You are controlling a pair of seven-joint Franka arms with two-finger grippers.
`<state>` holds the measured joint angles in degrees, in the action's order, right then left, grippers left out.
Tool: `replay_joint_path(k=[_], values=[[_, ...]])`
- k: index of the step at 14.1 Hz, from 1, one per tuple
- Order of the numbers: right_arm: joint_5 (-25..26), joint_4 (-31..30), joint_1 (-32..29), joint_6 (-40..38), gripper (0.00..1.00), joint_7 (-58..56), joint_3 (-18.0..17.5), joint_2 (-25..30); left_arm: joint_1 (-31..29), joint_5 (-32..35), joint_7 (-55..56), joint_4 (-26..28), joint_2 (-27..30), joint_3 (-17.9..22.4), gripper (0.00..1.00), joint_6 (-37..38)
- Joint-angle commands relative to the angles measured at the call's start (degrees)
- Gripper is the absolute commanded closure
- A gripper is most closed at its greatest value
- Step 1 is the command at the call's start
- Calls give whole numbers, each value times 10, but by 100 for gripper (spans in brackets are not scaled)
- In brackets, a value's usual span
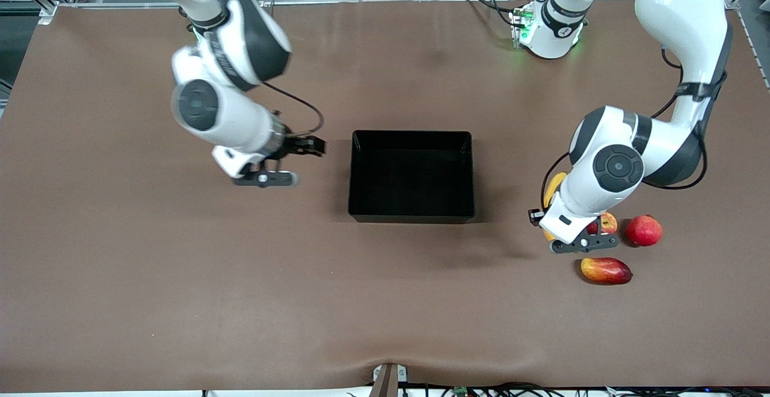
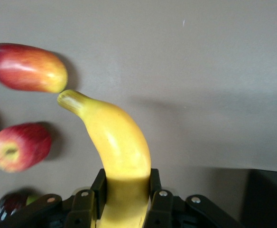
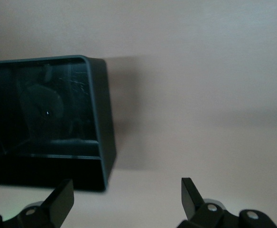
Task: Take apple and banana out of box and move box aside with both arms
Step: 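Place the banana by the fruits while the right gripper grips the tray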
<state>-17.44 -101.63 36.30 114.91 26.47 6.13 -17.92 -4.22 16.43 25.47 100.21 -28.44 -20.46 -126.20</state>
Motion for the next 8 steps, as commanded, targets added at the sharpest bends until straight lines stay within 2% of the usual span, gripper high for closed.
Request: replay_joint_path(k=[1, 2, 5, 7, 8], values=[[-1, -24, 52, 89, 0, 47, 9, -43, -24, -1, -72, 58, -10, -1, 100, -72], [-1, -23, 63, 106, 0, 56, 11, -56, -25, 12, -84, 67, -14, 2, 100, -84], [43, -23, 67, 139, 0, 59, 11, -88, -46, 64, -87, 103, -26, 2, 100, -141], [43, -23, 68, 183, 13, 59, 10, -115, -61, 75, -87, 107, -36, 2, 100, -154], [43, -20, 68, 192, 25, 60, 9, -125, -62, 75, -87, 106, -42, 2, 100, -157]])
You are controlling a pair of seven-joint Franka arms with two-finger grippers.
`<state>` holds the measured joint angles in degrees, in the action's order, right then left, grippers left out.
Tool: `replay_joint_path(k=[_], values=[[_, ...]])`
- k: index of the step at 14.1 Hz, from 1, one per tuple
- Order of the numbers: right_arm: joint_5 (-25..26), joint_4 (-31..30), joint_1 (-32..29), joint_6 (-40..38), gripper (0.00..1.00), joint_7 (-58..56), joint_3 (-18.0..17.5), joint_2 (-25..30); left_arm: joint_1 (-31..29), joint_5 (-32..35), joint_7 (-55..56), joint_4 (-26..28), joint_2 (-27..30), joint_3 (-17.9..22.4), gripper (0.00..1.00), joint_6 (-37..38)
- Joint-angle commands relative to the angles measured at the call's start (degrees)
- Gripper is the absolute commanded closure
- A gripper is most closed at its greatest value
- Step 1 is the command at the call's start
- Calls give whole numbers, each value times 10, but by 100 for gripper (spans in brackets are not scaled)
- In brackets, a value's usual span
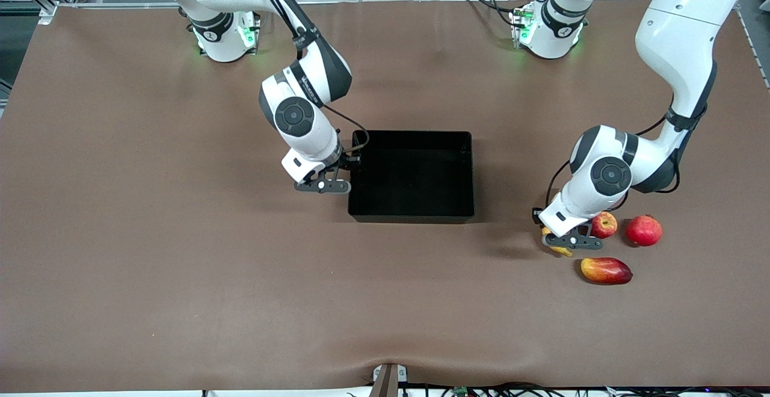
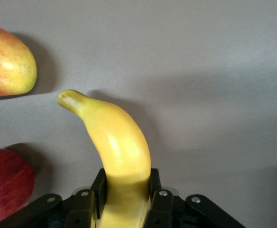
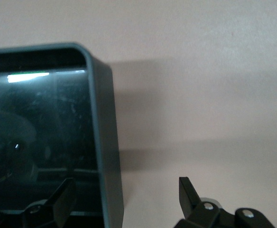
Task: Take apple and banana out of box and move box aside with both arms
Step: 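Place the banana by the fruits while the right gripper grips the tray, then slide the tray away with the right gripper while the left gripper withdraws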
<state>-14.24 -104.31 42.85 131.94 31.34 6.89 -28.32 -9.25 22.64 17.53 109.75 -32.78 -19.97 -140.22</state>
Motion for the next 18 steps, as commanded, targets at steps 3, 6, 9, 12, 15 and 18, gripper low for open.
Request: replay_joint_path(k=[3, 6, 9, 12, 15, 18], values=[[11, 16, 7, 21, 89, 43, 1, -30, -13, 12, -7, 7, -19, -3, 100, -49], [10, 19, 7, 20, 100, 51, 1, -30, -18, 11, 7, -6, -7, -5, 0, -51], [6, 30, 8, 13, 100, 64, 1, -27, -16, -5, 15, -24, 71, -15, 0, -9], [8, 101, -13, -106, 100, 61, 4, -23, -13, -51, 22, -87, 140, -24, 0, 131], [8, 133, -73, -220, 100, 9, 3, 17, -14, -54, 22, -222, 149, -52, 0, 340], [7, 110, -150, -259, 100, -57, 3, 64, -16, -54, 17, -309, 157, -60, 0, 443]])
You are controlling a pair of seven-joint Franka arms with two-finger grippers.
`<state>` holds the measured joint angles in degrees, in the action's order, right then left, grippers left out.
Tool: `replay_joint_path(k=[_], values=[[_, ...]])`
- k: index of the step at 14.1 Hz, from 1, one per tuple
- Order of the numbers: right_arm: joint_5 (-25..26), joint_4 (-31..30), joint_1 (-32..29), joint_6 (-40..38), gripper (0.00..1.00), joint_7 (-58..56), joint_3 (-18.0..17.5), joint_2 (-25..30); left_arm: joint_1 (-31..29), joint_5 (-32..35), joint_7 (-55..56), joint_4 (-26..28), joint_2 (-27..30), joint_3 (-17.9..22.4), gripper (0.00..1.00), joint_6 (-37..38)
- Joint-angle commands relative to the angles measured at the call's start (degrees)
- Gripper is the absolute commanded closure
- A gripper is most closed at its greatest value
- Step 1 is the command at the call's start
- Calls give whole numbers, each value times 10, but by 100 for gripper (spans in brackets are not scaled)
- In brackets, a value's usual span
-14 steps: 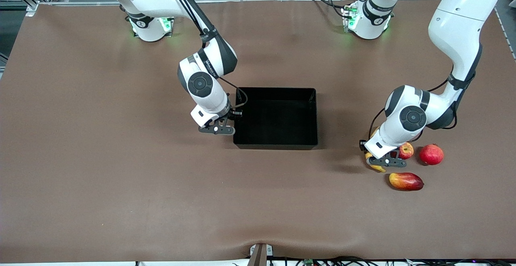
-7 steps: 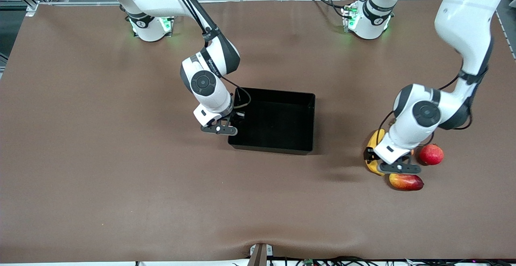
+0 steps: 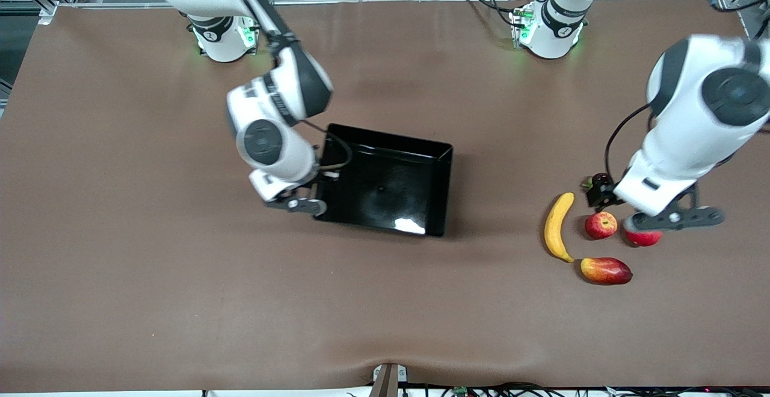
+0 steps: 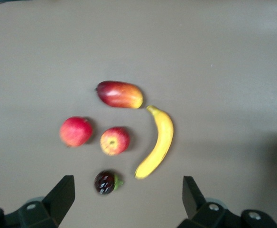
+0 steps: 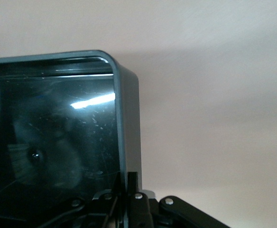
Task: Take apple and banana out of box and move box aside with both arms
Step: 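Slide the tray away with the right gripper while the left gripper withdraws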
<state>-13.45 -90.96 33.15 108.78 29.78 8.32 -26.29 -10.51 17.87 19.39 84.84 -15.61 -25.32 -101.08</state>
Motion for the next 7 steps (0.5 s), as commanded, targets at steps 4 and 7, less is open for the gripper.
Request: replay_joint_path(k=[4, 7], values=[[1, -40, -167, -77, 100, -161, -10, 61, -12, -76, -15, -88, 59, 4, 0, 140], [5, -62, -269, -74, 100, -312, -9, 57, -56, -120, -24, -82, 96, -3, 0, 176]])
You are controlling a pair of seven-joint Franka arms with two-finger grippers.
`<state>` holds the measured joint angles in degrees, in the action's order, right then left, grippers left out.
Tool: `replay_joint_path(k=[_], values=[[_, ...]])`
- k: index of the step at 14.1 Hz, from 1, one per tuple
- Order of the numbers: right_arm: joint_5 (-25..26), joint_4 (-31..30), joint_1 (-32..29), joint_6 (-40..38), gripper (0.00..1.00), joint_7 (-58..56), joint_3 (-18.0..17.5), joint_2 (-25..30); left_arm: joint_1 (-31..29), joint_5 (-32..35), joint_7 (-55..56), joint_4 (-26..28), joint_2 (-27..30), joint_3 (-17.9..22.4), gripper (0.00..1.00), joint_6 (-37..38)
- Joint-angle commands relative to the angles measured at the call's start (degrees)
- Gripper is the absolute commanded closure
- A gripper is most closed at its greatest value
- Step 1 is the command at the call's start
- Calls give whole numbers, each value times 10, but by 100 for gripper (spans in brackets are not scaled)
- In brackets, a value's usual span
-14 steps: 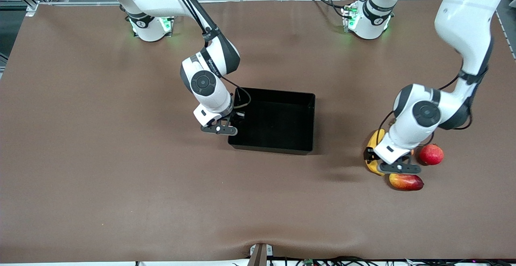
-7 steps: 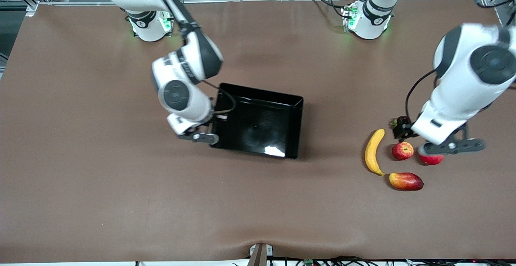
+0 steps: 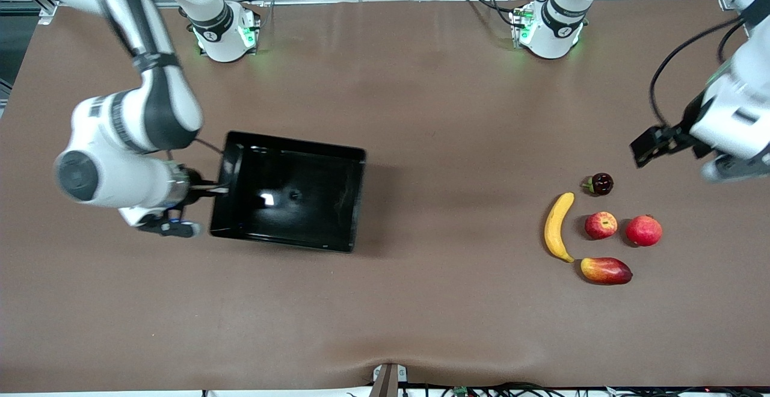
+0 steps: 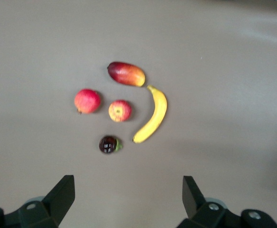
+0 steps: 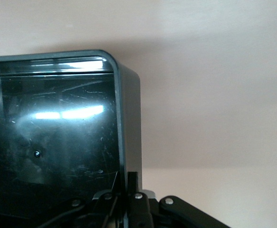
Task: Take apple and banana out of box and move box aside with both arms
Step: 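Slide the tray away with the right gripper while the left gripper withdraws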
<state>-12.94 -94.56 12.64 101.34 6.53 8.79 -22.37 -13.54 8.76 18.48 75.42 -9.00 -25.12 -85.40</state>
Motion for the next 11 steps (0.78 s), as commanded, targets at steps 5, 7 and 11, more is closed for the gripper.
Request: replay_joint_path(k=[5, 7, 11], values=[[61, -48, -198, 66, 100, -239, -15, -10, 38, -31, -48, 33, 70, 64, 0, 55], [61, -71, -229, 103, 100, -269, -15, -12, 91, -31, -47, 60, 93, 118, 0, 56], [60, -132, -247, 163, 100, -270, -16, -11, 134, -31, -44, 79, 105, 168, 0, 51]])
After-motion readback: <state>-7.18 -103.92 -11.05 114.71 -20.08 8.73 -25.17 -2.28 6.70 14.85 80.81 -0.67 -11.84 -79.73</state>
